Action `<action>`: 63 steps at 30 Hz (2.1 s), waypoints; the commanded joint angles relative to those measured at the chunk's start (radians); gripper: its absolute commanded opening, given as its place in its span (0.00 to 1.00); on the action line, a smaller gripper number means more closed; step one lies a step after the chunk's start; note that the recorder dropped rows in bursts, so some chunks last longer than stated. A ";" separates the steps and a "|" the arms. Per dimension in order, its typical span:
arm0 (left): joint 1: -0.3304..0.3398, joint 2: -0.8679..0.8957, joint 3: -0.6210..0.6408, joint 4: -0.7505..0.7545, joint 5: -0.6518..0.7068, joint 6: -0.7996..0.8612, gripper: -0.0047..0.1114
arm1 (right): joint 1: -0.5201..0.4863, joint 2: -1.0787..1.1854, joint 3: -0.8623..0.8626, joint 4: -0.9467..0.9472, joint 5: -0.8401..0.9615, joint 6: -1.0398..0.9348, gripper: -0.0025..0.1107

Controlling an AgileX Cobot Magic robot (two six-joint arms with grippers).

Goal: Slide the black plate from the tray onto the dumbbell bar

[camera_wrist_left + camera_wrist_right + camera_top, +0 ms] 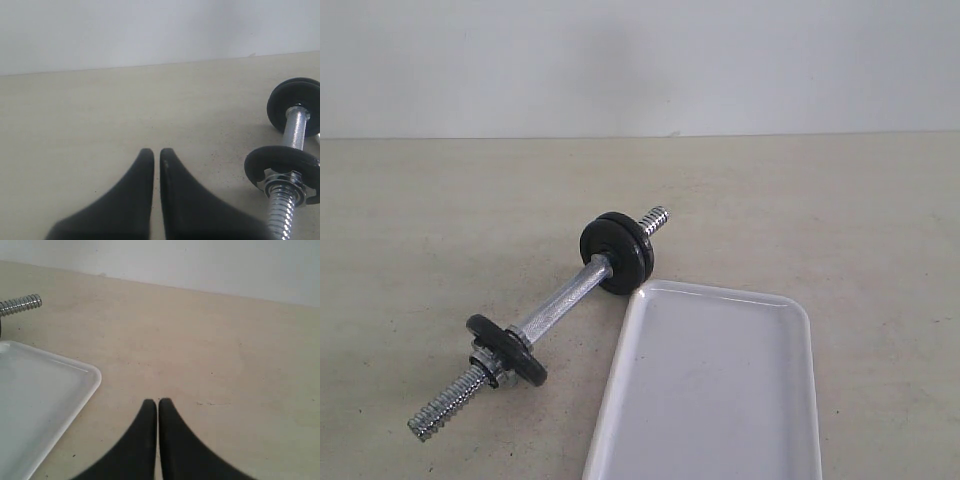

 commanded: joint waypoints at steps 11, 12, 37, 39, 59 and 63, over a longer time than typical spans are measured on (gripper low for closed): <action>0.002 -0.003 0.000 -0.006 -0.003 0.007 0.08 | -0.004 -0.005 0.000 0.008 0.004 0.003 0.02; 0.002 -0.003 0.000 -0.006 -0.003 0.007 0.08 | -0.004 -0.005 0.000 0.008 0.004 0.003 0.02; 0.002 -0.003 0.000 -0.006 -0.003 0.007 0.08 | -0.004 -0.005 0.000 0.008 -0.002 0.041 0.02; 0.002 -0.003 0.000 -0.006 -0.003 0.007 0.08 | -0.004 -0.005 0.000 0.008 -0.002 0.041 0.02; 0.002 -0.003 0.000 -0.006 0.000 0.007 0.08 | -0.004 -0.005 0.000 0.008 -0.002 0.041 0.02; 0.028 -0.003 0.000 -0.006 -0.001 0.007 0.08 | -0.038 -0.005 0.000 0.006 -0.002 0.041 0.02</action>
